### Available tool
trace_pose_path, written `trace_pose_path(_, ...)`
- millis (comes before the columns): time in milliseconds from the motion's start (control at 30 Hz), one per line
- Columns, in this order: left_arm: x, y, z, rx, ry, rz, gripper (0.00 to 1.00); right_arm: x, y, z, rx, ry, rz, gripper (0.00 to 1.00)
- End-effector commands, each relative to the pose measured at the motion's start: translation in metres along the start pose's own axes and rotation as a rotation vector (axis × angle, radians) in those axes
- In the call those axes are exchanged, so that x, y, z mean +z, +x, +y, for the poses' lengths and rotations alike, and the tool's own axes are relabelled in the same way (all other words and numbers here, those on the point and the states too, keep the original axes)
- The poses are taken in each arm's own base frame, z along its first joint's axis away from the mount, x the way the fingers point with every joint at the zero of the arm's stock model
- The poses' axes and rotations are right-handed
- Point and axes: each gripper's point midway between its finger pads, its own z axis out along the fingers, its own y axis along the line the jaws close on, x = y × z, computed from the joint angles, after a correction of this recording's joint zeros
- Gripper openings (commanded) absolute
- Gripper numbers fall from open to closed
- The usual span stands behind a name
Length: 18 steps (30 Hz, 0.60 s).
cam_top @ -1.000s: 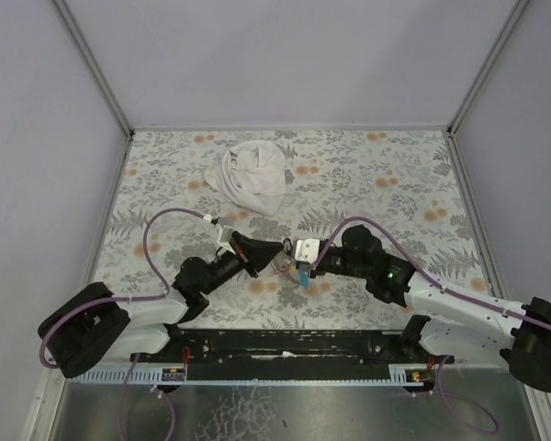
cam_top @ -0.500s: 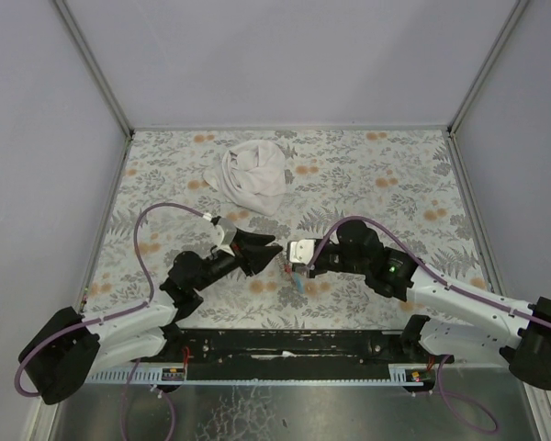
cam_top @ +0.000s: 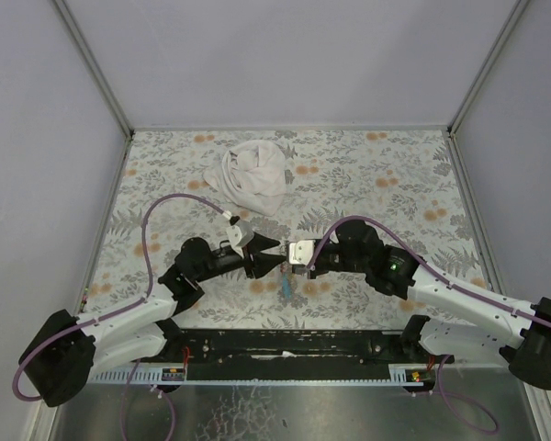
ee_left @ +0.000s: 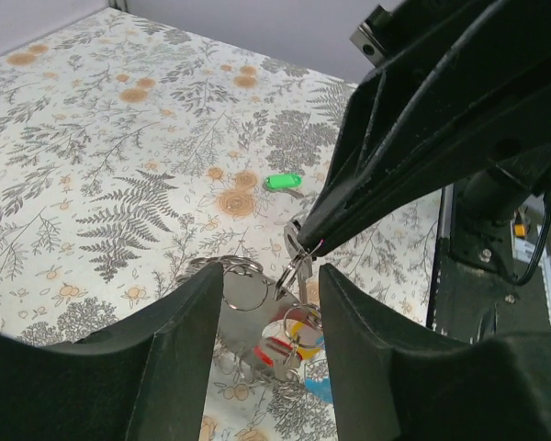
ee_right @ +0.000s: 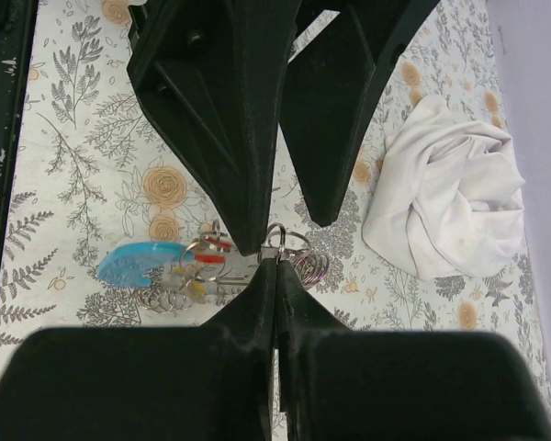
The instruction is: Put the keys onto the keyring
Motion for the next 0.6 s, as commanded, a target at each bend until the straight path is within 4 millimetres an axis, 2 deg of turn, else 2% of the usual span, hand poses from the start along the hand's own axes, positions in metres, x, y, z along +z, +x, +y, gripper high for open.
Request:
trace_pose_path(0, -0.001, -0.003, -0.010, 0.108, 0.097, 0.030, 0.46, -0.002, -0.026, -0.007, -0.037, -0.011, -0.061, 0.00)
trace_pose_path(433, 0.000, -0.002, -0.024, 0.152, 0.220, 0.048, 0.43, -0.004, -0.028, -0.001, -0.035, -0.052, -0.059, 0.00)
trace_pose_path(567, 0.001, -0.005, -0.028, 0.155, 0.247, 0.044, 0.33, -0.002, -0.027, -0.001, -0.033, -0.060, -0.053, 0.00)
